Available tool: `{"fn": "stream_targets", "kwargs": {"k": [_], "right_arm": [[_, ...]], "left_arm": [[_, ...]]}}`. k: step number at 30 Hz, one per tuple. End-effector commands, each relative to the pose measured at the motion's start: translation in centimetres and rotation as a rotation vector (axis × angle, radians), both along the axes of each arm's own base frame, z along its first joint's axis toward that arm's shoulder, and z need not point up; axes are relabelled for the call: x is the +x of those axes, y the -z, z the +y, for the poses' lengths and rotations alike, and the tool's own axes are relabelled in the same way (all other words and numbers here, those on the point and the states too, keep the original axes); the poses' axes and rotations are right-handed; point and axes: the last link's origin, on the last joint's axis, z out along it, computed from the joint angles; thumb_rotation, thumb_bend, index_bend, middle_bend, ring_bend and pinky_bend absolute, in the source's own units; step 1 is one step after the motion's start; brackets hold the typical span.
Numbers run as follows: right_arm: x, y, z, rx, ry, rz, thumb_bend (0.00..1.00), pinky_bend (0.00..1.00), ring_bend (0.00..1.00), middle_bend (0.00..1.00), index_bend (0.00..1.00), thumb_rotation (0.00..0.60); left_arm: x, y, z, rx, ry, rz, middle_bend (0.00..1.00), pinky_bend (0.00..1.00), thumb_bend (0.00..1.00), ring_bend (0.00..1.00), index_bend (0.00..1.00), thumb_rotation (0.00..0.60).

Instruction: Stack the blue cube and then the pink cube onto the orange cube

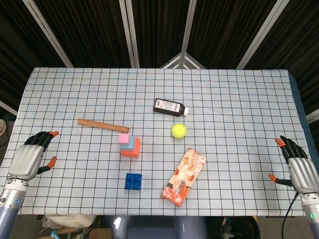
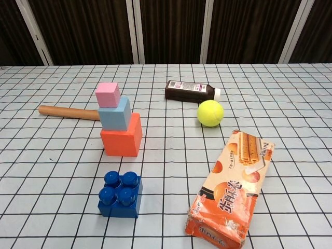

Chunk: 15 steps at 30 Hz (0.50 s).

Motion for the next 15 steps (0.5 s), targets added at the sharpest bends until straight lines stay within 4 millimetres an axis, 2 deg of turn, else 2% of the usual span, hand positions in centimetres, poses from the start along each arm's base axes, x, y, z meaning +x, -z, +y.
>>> {"fn": "stream_targets", "kwargs": {"k": [1, 3, 7, 15], "right_arm": [[0.1, 0.1, 0.0, -0.006, 0.002, 0.006, 0.13, 0.14, 0.03, 0.01, 0.00, 0.600], [0.1, 0.2, -0.1, -0.008, 0.006, 0.012, 0.13, 0.14, 0.03, 0.01, 0.00, 0.600], [0.1, 0.3, -0.2, -0.008, 0.012, 0.020, 0.13, 0.14, 0.03, 0.01, 0.00, 0.600], [0.3, 0.5, -0.4, -0.007, 0.009, 0.021, 0.13, 0.14, 0.03, 0.01, 0.00, 0.600]], "left_arm": [[-1.6, 0.7, -1.2, 0.018, 0.003, -0.026, 0.16, 0.18, 0.40, 0.12, 0.14, 0.600], [-2.1, 0.9, -1.2, 0.022, -0.003, -0.022, 0.16, 0.17, 0.37, 0.12, 0.14, 0.600], [-2.9, 1.2, -1.1, 0.026, -0.021, -0.013, 0.15, 0.15, 0.23, 0.12, 0.14, 0.600], [-2.8, 1.0, -1.6, 0.048, -0.006, -0.020, 0.14, 0.15, 0.22, 0.12, 0.14, 0.600]]}}
